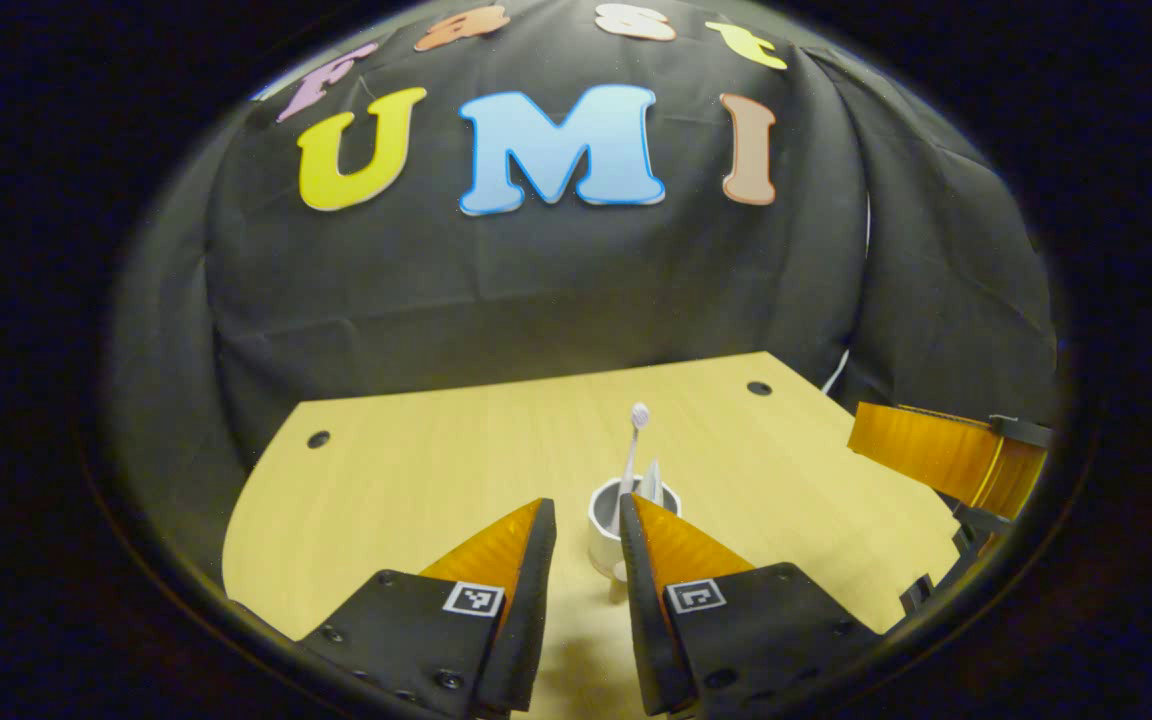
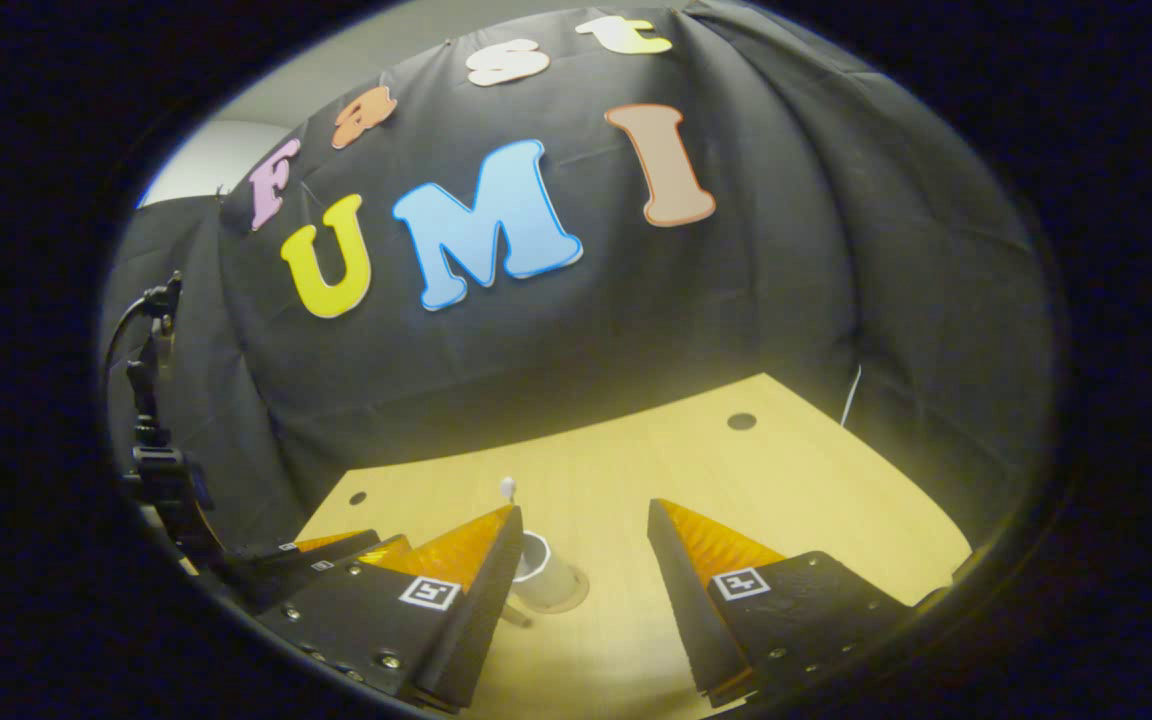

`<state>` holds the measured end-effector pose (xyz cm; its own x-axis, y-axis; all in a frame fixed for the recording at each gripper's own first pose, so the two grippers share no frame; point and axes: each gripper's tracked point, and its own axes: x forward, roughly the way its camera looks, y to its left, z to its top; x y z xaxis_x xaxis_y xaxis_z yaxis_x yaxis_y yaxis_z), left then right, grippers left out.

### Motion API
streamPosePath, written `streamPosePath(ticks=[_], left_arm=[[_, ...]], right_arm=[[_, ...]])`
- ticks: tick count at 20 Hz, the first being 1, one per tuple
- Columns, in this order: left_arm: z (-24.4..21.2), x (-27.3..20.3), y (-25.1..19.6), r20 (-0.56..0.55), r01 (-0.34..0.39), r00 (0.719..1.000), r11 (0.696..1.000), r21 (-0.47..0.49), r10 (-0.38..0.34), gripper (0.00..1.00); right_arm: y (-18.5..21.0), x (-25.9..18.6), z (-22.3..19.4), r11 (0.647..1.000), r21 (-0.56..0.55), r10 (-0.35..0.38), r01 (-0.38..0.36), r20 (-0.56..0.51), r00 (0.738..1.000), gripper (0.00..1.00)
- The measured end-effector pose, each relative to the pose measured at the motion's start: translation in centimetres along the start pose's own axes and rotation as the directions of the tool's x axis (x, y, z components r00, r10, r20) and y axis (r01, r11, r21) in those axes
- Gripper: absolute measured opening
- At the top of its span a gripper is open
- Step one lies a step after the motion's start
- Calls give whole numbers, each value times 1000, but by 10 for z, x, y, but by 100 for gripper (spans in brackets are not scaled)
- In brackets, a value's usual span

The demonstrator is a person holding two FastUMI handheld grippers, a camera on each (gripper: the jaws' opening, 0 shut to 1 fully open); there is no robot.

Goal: Put the toothbrush and toothpaste on the desktop into the cup, then pick up the cup and place it on the coaster on the desktop.

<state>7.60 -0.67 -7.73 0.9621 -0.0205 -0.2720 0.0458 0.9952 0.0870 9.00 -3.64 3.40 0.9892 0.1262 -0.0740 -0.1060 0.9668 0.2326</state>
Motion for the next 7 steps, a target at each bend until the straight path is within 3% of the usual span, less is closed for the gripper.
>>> streamPosePath(ticks=[3, 4, 7], left_arm=[[46, -31, 16, 132, -38, 990, 999, -23, 41, 51], [57, -39, 23, 172, -55, 983, 998, -22, 58, 45], [87, -68, 37, 279, -89, 956, 996, -8, 88, 51]], right_arm=[[18, -15, 31, 999, -43, 15, -11, 90, 996, 76], [23, -18, 39, 999, -52, 22, -16, 112, 993, 76], [37, -30, 54, 995, -99, 29, -12, 174, 984, 76]])
